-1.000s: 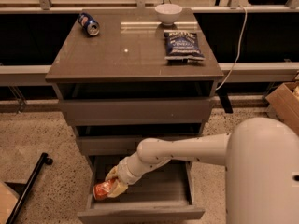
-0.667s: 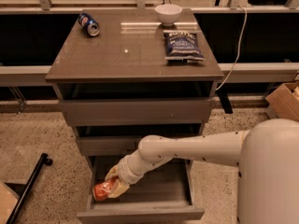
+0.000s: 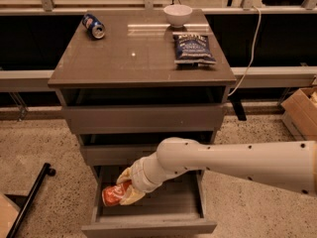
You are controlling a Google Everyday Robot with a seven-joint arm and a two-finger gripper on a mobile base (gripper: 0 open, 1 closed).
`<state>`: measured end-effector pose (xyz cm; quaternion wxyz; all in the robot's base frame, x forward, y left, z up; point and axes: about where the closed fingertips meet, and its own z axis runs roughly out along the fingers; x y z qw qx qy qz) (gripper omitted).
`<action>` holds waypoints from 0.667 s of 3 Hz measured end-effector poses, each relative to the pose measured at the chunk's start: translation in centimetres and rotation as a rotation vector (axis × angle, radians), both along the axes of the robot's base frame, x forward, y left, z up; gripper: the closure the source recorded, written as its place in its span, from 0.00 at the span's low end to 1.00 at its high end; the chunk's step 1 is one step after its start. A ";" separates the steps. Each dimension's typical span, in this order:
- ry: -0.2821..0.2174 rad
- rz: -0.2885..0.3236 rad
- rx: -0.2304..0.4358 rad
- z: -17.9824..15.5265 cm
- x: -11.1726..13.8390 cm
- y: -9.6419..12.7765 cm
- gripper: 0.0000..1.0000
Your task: Pick coke can from bottom drawer and place on counter
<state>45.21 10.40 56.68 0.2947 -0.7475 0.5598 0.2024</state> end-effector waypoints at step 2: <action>-0.106 -0.058 -0.088 11.0 2.9 -3.9 1.00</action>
Offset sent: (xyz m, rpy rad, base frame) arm 0.0587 -0.0707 0.1750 -0.1360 -0.1536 -0.0987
